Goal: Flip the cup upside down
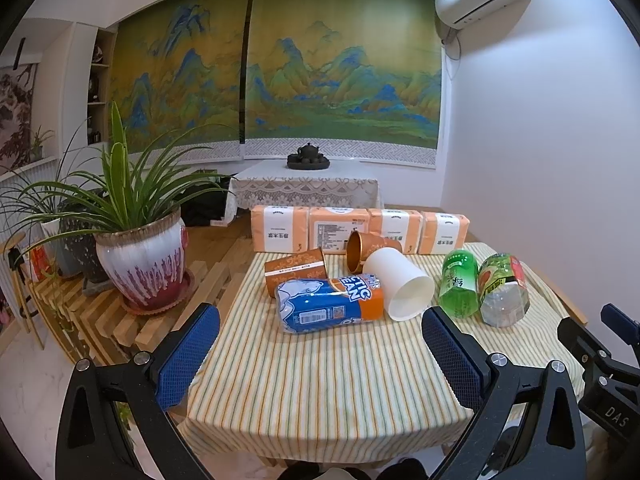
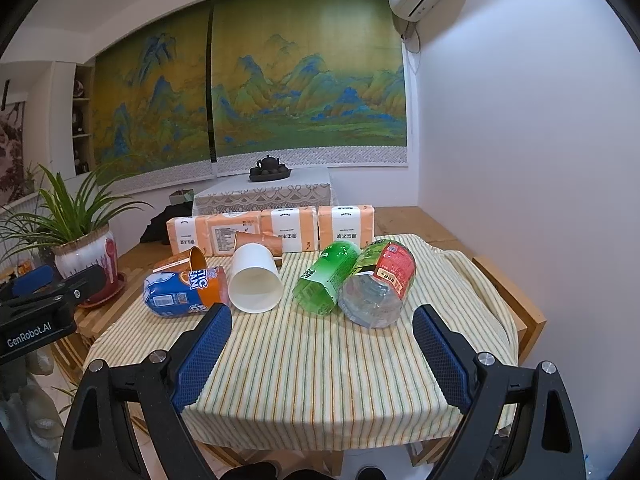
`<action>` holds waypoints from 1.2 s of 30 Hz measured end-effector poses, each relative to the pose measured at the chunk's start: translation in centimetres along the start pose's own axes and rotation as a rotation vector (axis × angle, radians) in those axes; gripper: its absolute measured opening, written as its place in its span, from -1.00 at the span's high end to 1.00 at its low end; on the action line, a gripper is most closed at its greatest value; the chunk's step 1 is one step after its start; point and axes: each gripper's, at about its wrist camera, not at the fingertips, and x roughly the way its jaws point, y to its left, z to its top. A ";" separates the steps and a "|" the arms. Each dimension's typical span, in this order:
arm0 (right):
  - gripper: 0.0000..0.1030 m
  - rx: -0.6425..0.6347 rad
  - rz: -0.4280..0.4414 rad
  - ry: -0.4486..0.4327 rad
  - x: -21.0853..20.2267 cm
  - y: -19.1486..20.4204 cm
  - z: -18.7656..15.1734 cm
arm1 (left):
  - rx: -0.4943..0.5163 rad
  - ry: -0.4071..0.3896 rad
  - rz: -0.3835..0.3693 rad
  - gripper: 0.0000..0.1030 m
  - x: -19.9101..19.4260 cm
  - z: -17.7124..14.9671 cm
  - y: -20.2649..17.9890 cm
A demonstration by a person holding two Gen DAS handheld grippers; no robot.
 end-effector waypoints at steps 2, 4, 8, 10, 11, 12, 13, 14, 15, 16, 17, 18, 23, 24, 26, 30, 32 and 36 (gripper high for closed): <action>-0.74 0.001 -0.003 -0.002 0.0 0.0 0.0 | -0.001 -0.001 0.001 -0.99 0.0 0.0 0.0; -0.75 0.003 -0.006 -0.005 -0.1 0.0 0.1 | 0.001 0.000 0.000 -0.99 0.0 0.0 0.0; -0.75 0.002 -0.007 -0.006 0.0 -0.1 0.1 | -0.001 0.001 -0.001 -0.99 -0.1 0.0 0.0; -0.76 0.001 -0.008 -0.005 0.0 -0.1 0.1 | 0.001 0.002 -0.004 -0.99 -0.1 0.0 0.0; -0.76 0.002 -0.008 -0.005 0.0 -0.1 0.1 | 0.002 0.003 -0.004 -0.99 0.0 0.0 -0.1; -0.76 0.001 -0.008 -0.005 0.0 -0.2 0.1 | 0.003 0.002 -0.003 -0.99 0.0 0.0 -0.1; -0.76 0.002 -0.008 -0.005 0.0 -0.2 0.1 | 0.003 0.003 -0.005 -0.99 0.0 0.0 -0.1; -0.76 0.002 -0.007 -0.005 0.0 -0.2 0.1 | 0.003 0.005 -0.006 -0.99 0.0 0.0 -0.1; -0.76 0.003 -0.008 -0.004 0.0 -0.2 0.1 | 0.002 0.005 -0.007 -0.99 0.0 0.0 -0.1; -0.76 0.004 -0.008 -0.004 0.0 -0.2 0.1 | 0.002 0.006 -0.007 -0.99 0.0 0.0 -0.1; -0.76 0.002 -0.008 -0.004 0.1 -0.2 0.1 | 0.002 0.006 -0.007 -0.99 0.0 0.0 -0.1; -0.76 0.001 -0.008 -0.004 0.1 -0.2 0.1 | 0.002 0.007 -0.008 -0.99 0.0 0.0 -0.1; -0.76 0.003 -0.010 0.002 0.3 -0.4 0.1 | 0.006 0.012 -0.013 -0.99 0.2 0.0 -0.3; -0.76 0.002 -0.011 0.003 0.4 -0.4 0.1 | 0.007 0.012 -0.013 -0.99 0.2 0.0 -0.4; -0.76 0.002 -0.012 0.004 0.5 -0.4 0.1 | 0.008 0.012 -0.013 -0.99 0.3 0.0 -0.5; -0.76 0.003 -0.012 0.005 0.6 -0.4 0.1 | 0.008 0.014 -0.013 -0.99 0.5 0.0 -0.6; -0.77 0.006 -0.012 0.008 0.7 -0.4 0.1 | 0.008 0.016 -0.014 -0.99 0.6 0.0 -0.7; -0.77 0.005 -0.013 0.012 0.9 -0.5 0.1 | 0.011 0.020 -0.016 -0.99 0.8 0.0 -0.8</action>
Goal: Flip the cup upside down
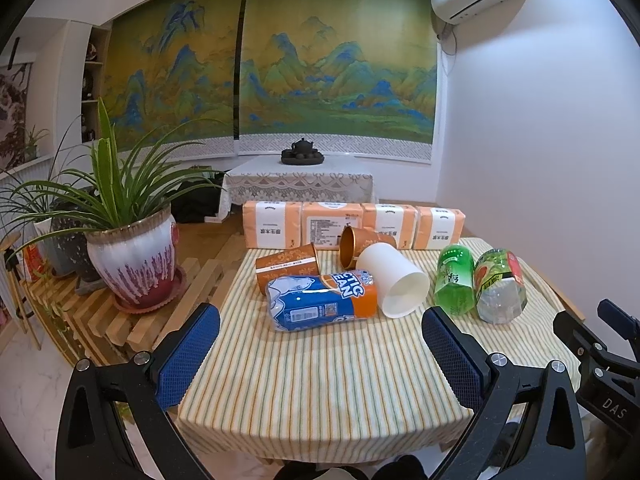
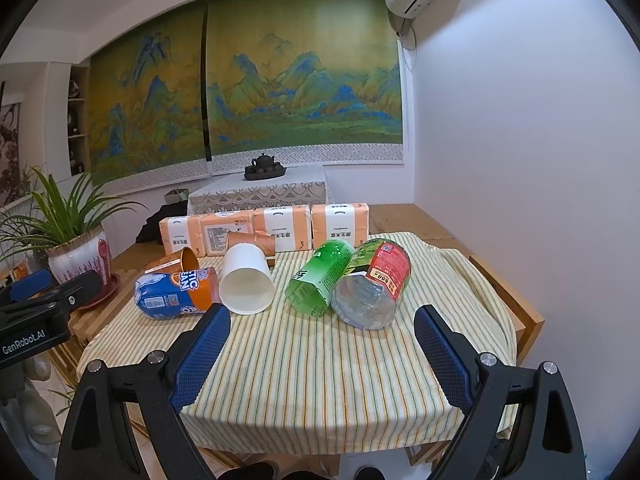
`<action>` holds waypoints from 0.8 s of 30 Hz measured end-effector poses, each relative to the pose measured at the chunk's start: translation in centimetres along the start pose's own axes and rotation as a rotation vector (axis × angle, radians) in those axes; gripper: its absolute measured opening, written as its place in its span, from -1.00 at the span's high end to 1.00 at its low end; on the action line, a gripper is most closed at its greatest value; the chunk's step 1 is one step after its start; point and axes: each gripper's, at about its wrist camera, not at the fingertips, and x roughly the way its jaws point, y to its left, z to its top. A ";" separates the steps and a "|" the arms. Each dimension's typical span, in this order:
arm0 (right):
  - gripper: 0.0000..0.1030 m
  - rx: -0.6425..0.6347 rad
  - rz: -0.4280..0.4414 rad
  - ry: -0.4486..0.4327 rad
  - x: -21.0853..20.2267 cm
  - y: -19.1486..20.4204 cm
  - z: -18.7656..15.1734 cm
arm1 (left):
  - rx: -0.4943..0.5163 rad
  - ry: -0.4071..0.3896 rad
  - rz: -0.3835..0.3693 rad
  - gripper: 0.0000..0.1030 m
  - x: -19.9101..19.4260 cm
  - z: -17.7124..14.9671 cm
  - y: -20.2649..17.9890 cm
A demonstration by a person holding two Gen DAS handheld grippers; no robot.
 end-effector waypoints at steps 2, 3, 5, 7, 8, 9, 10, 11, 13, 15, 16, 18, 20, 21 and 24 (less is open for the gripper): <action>-0.77 0.001 -0.001 0.002 0.1 -0.1 0.0 | 0.001 0.002 -0.003 -0.99 0.1 0.0 -0.1; -0.77 0.002 -0.001 0.003 0.1 -0.1 0.0 | 0.002 0.004 -0.003 -0.99 0.1 0.0 -0.1; -0.77 0.003 -0.002 0.005 0.2 -0.2 0.0 | 0.004 0.006 -0.004 -0.99 0.2 -0.1 -0.1; -0.77 0.003 -0.004 0.008 0.3 -0.2 0.0 | 0.005 0.009 -0.006 -0.99 0.3 -0.1 -0.1; -0.77 0.003 -0.006 0.008 0.3 -0.2 0.0 | 0.005 0.010 -0.007 -0.99 0.3 -0.1 -0.1; -0.77 0.004 -0.007 0.008 0.3 -0.2 0.1 | 0.004 0.010 -0.007 -0.99 0.3 -0.1 -0.1; -0.78 0.004 -0.008 0.008 0.3 -0.3 0.1 | 0.004 0.010 -0.009 -0.99 0.4 -0.1 -0.2; -0.78 0.004 -0.010 0.007 0.3 -0.3 0.1 | 0.005 0.010 -0.009 -0.99 0.4 -0.1 -0.1; -0.78 0.003 -0.012 0.006 0.4 -0.3 0.2 | 0.005 0.011 -0.010 -0.99 0.4 -0.1 -0.2; -0.78 -0.001 -0.017 0.006 0.4 -0.4 0.2 | 0.005 0.013 -0.012 -0.99 0.4 -0.1 -0.1; -0.79 -0.001 -0.019 0.007 0.5 -0.4 0.2 | 0.006 0.013 -0.012 -0.99 0.4 -0.1 -0.1; -0.80 0.002 -0.018 0.010 0.7 -0.6 0.3 | 0.008 0.018 -0.013 -0.99 0.5 -0.1 -0.2; -0.83 0.004 -0.019 0.010 0.9 -0.8 0.4 | 0.010 0.025 -0.017 -0.99 0.7 -0.1 -0.3; -0.84 0.003 -0.021 0.010 0.9 -0.9 0.5 | 0.010 0.027 -0.017 -0.99 0.8 -0.1 -0.3; -0.86 -0.011 -0.027 0.010 1.3 -1.0 0.8 | 0.012 0.035 -0.020 -0.99 1.1 -0.2 -0.4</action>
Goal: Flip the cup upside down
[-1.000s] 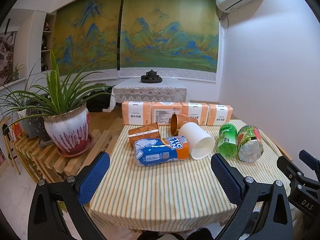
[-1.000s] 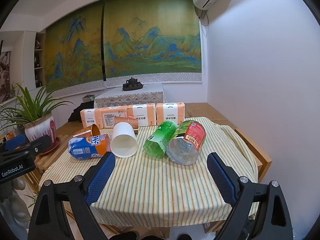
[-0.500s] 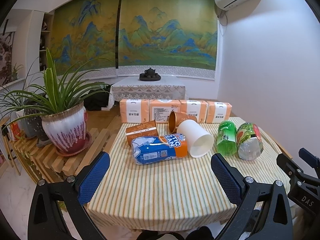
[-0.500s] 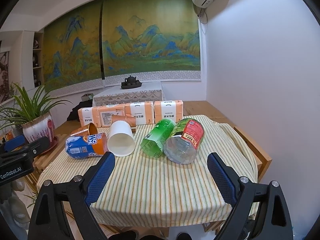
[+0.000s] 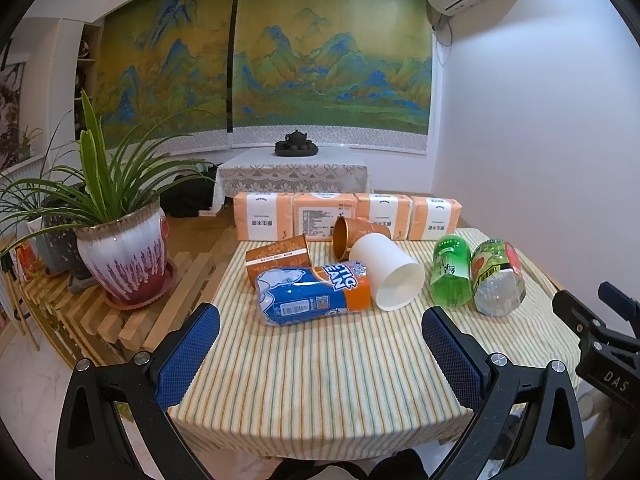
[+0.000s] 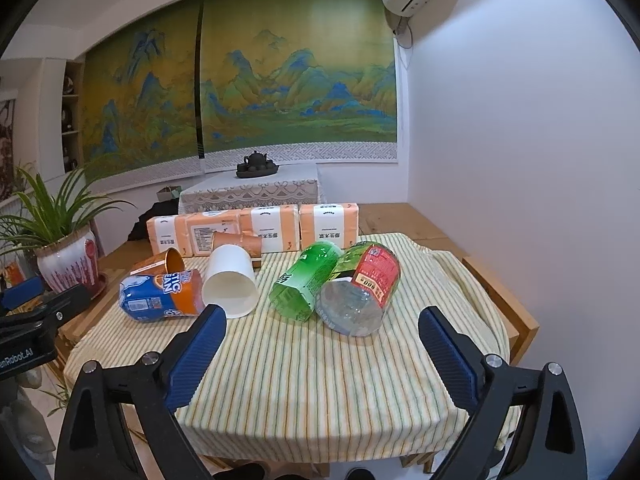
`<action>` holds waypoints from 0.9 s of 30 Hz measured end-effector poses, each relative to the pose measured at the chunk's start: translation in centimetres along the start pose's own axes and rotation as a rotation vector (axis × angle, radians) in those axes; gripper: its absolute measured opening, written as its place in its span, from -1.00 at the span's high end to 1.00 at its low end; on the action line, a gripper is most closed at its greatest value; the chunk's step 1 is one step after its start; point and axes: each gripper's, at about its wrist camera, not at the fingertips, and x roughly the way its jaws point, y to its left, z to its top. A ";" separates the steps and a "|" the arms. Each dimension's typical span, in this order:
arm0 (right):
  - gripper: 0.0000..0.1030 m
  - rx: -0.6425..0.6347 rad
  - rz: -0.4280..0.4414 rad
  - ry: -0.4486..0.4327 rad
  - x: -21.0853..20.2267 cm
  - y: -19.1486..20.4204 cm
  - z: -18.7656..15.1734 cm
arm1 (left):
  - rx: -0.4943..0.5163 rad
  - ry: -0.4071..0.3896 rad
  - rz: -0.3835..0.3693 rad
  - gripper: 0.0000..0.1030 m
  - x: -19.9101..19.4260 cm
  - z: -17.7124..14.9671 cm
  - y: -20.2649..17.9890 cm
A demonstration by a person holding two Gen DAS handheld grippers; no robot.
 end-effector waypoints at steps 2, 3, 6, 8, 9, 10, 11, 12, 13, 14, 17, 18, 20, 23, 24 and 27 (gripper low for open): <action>-0.86 -0.007 -0.002 0.003 0.3 -0.1 0.2 | 0.004 0.005 -0.001 -0.99 0.2 -0.1 -0.1; -0.86 -0.010 -0.004 0.004 0.4 -0.1 0.3 | 0.005 0.008 -0.001 -0.99 0.3 -0.1 -0.1; -0.86 -0.021 -0.018 0.000 0.8 -0.2 0.5 | 0.004 0.010 -0.002 -0.99 0.6 -0.1 -0.1; -0.87 -0.023 -0.016 -0.001 1.0 -0.4 0.7 | 0.005 0.011 0.000 -0.99 0.7 -0.1 -0.1; -0.87 -0.024 -0.014 0.002 1.2 -0.5 0.9 | 0.004 0.012 0.001 -0.99 0.8 -0.1 -0.1; -0.87 -0.023 -0.012 0.006 1.4 -0.6 1.0 | 0.004 0.013 0.002 -0.99 0.9 -0.1 -0.1; -0.87 -0.019 -0.008 0.014 1.8 -0.9 1.2 | 0.003 0.014 0.004 -0.99 1.0 -0.1 -0.1; -0.87 -0.012 -0.002 0.021 2.1 -1.1 1.4 | 0.003 0.016 0.005 -0.99 1.1 -0.2 0.0; -0.87 0.002 0.004 0.031 2.4 -1.5 1.6 | 0.002 0.019 0.007 -0.99 1.2 -0.2 0.0; -0.87 0.022 0.006 0.040 2.7 -2.0 1.9 | 0.000 0.020 0.008 -0.99 1.3 -0.2 0.1; -0.87 0.075 -0.005 0.067 4.1 -3.5 2.8 | -0.003 0.026 0.008 -0.99 1.5 -0.3 0.3; -0.87 0.088 -0.005 0.079 4.6 -4.0 3.1 | -0.003 0.027 0.010 -0.99 1.6 -0.3 0.4; -0.87 0.126 0.000 0.116 6.0 -5.1 3.7 | -0.003 0.031 0.011 -0.99 1.7 -0.3 0.5; -0.87 0.171 0.019 0.167 8.2 -6.5 4.5 | -0.008 0.039 0.010 -0.99 1.9 -0.4 0.8; -0.87 0.189 0.028 0.192 9.2 -7.0 4.8 | -0.009 0.041 0.010 -0.99 1.9 -0.5 0.8; -0.87 0.222 0.053 0.247 11.2 -7.9 5.1 | -0.011 0.044 0.014 -0.99 2.1 -0.5 1.0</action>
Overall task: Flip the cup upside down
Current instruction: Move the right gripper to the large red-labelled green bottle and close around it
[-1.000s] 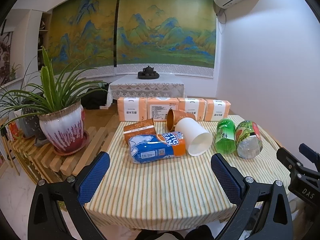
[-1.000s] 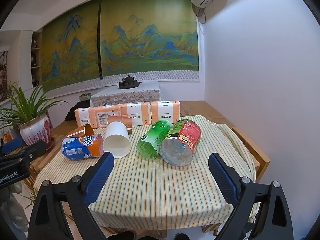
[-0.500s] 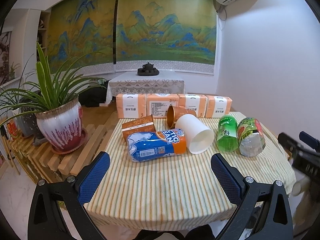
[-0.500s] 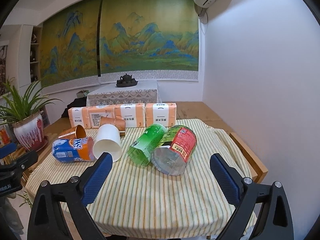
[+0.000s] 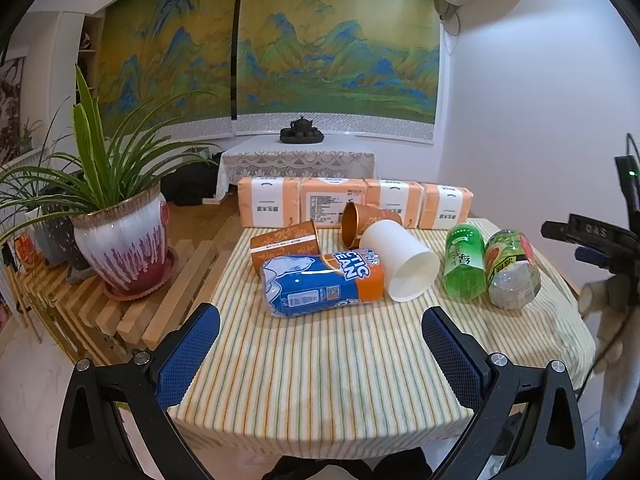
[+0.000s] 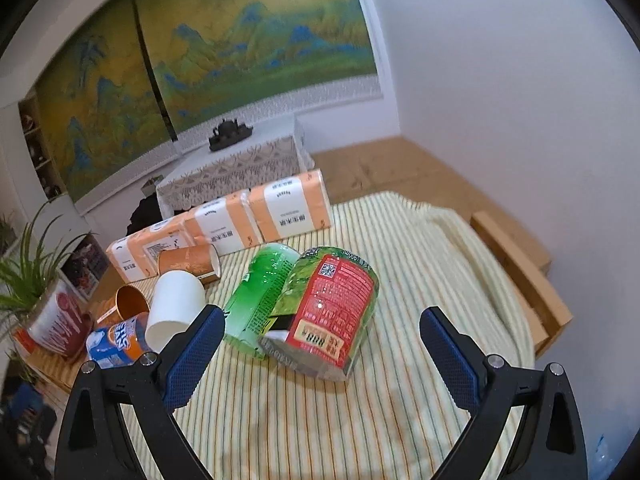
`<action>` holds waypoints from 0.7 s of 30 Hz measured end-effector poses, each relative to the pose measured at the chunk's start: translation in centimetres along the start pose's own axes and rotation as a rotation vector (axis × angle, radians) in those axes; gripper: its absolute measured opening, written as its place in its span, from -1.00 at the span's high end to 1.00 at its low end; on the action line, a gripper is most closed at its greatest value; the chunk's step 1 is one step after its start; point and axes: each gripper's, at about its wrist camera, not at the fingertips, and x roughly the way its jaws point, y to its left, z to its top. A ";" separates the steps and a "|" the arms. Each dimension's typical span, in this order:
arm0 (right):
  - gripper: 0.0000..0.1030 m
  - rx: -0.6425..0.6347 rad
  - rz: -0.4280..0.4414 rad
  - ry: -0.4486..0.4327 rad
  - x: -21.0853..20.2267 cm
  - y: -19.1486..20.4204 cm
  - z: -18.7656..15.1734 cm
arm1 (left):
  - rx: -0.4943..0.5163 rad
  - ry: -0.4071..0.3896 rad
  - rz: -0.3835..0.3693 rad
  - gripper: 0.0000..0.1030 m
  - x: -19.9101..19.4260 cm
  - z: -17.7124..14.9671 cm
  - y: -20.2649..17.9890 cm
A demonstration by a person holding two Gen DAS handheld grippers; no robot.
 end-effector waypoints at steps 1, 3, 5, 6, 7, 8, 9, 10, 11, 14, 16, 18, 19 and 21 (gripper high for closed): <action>-0.87 0.011 -0.001 0.010 0.5 -0.2 0.3 | 0.000 0.001 0.001 -0.99 0.1 0.0 0.1; -0.87 0.018 -0.002 0.036 1.6 -0.6 0.9 | 0.000 0.001 0.003 -0.99 0.1 0.1 0.1; -0.87 0.032 0.001 0.066 2.8 -0.8 1.3 | 0.001 0.005 0.003 -0.99 0.2 0.1 0.2; -0.87 0.047 0.015 0.093 3.5 -1.1 1.5 | 0.001 0.008 0.002 -0.99 0.2 0.1 0.3; -0.87 0.065 0.023 0.114 4.1 -1.4 1.6 | 0.000 0.011 -0.001 -0.99 0.3 0.1 0.4; -0.87 0.095 0.033 0.146 5.0 -1.9 1.8 | -0.001 0.013 -0.003 -0.99 0.3 0.1 0.5; -0.87 0.120 0.042 0.170 5.6 -2.3 1.9 | -0.002 0.015 -0.004 -0.99 0.4 0.1 0.6; -0.87 0.144 0.051 0.190 6.2 -2.7 2.0 | -0.004 0.017 -0.004 -0.99 0.5 0.1 0.7; -0.87 0.172 0.059 0.209 6.7 -3.1 2.1 | -0.005 0.018 -0.003 -0.99 0.5 0.1 0.7; -0.87 0.215 0.085 0.260 8.2 -3.8 2.4 | -0.010 0.017 0.001 -0.99 0.7 0.2 0.9; -0.87 0.216 0.101 0.295 8.8 -3.8 2.4 | -0.014 0.018 0.002 -0.99 0.8 0.3 1.1; -0.87 0.219 0.113 0.331 9.5 -3.6 2.2 | -0.016 0.018 0.004 -0.99 0.8 0.3 1.3; -0.87 0.224 0.116 0.343 9.7 -3.5 2.2 | -0.017 0.018 0.004 -0.99 0.9 0.3 1.5; -0.87 0.239 0.125 0.365 10.2 -3.5 2.0 | -0.020 0.015 0.008 -0.99 0.8 0.4 1.7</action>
